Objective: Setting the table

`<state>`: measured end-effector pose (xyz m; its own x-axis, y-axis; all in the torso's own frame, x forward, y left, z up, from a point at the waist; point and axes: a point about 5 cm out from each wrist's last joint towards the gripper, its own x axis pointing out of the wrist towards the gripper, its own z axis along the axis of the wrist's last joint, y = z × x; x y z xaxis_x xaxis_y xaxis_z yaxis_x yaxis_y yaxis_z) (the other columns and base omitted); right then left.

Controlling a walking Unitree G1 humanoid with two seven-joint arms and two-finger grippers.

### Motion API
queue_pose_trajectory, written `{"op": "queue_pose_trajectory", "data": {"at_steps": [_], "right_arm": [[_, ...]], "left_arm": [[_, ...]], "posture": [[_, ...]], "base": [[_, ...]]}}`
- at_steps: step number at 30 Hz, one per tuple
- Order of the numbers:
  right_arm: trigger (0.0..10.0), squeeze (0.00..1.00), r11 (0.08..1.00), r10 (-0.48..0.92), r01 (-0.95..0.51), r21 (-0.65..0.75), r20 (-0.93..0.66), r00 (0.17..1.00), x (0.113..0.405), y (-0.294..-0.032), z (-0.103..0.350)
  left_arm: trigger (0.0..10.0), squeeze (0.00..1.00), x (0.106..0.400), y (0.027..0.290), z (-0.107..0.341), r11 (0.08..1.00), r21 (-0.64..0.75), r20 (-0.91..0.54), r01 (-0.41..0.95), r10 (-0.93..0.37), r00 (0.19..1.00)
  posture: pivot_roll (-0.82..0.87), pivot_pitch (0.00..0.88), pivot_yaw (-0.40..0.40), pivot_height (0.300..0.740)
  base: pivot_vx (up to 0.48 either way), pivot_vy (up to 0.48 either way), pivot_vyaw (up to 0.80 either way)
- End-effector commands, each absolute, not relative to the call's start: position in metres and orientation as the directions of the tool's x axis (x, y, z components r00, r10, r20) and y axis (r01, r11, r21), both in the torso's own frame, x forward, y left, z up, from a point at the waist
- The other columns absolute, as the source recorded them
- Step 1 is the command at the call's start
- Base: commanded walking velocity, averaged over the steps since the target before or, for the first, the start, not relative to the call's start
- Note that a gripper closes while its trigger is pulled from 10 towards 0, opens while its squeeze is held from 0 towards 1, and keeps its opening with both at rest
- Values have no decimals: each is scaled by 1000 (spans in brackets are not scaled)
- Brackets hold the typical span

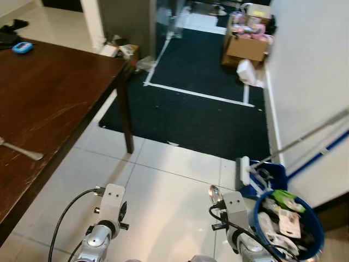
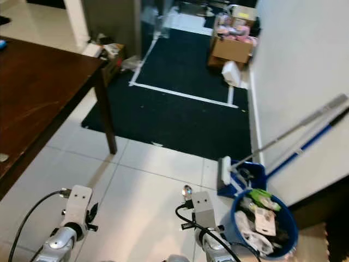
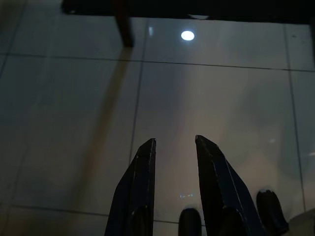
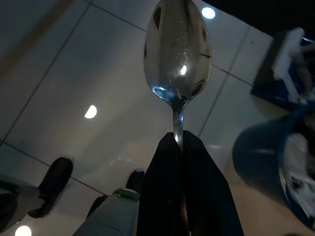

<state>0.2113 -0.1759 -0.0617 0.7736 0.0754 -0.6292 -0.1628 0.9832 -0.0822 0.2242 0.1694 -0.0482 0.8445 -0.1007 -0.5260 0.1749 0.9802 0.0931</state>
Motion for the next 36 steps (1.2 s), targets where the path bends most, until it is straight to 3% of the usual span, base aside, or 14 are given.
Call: {"op": "queue_pose_trajectory", "data": {"at_steps": [1,36], "right_arm": [[10000,0,983,77,-164,-78,-639,765,209,-176,-63],[10000,0,985,80,-160,-68,-641,763,206,-175,-65]], "left_arm": [[10000,0,221,169,-50,979,93,-531,181,-105,841],[10000,0,220,166,-52,975,78,-557,206,-129,821]], "posture": [[70,31,-26,740],[70,43,-21,740]], "base": [[0,0,800],[0,0,800]]}}
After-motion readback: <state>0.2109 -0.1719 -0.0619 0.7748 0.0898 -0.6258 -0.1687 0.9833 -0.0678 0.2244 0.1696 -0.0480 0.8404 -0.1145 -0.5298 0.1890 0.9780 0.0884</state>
